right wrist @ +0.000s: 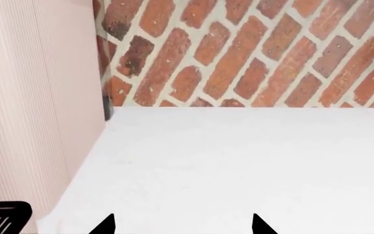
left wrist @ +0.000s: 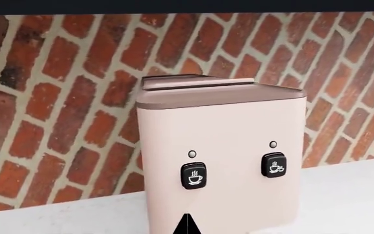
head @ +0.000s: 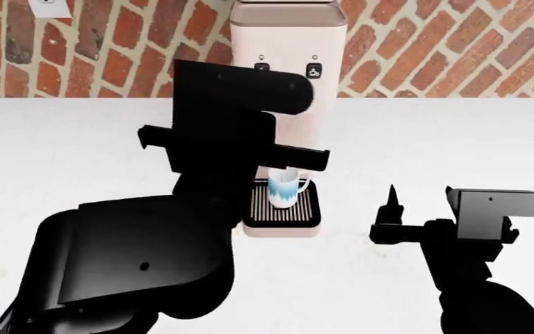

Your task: Press the button on the coffee machine to serve coffee.

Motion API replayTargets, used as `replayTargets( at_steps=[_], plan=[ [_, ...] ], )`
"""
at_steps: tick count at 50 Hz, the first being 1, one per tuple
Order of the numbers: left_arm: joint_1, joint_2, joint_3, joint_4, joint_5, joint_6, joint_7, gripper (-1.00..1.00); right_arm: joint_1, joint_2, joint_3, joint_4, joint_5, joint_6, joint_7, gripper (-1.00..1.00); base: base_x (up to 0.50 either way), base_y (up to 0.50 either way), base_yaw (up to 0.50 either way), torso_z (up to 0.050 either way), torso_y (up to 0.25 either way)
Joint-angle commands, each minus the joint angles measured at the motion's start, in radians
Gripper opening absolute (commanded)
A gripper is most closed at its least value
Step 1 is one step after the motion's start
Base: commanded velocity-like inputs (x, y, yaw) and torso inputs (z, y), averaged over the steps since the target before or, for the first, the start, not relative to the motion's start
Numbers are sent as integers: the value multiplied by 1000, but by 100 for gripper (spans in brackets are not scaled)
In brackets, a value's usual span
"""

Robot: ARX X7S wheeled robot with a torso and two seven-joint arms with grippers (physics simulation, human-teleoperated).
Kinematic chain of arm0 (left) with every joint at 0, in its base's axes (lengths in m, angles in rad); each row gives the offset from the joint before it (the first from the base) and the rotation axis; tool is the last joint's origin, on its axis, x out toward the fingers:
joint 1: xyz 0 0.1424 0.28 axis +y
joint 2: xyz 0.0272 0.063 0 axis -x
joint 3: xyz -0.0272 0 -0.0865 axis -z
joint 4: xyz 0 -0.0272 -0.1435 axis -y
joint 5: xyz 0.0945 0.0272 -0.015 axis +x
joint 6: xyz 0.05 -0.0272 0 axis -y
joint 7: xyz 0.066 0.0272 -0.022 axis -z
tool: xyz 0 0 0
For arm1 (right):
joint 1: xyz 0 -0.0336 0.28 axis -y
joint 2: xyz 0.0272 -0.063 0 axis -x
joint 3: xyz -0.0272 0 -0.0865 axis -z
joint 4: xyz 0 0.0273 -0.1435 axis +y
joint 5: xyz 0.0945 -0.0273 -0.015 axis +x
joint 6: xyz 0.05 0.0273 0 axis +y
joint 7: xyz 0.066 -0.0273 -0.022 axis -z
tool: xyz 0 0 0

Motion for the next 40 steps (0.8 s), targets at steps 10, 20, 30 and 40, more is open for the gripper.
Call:
replayTargets(
  at_steps=[10, 20, 30, 40],
  plan=[
    [91, -99, -31, 73, -14, 38, 23, 100, -14, 4, 9, -23, 12, 6, 13, 100, 0, 0, 0, 0, 0],
    [132, -167, -54, 122, -20, 47, 22, 100, -19, 6, 14, -31, 17, 5, 18, 100, 0, 0, 0, 0, 0],
    [258, -283, -47, 65, 170, 215, 268, 100, -27, 4, 11, -30, 20, 0, 20, 100, 0, 0, 0, 0, 0],
    [378, -340, -21, -128, 344, 401, 460, 100, -44, -1, 17, -22, 26, -22, 15, 100, 0, 0, 0, 0, 0]
  ],
)
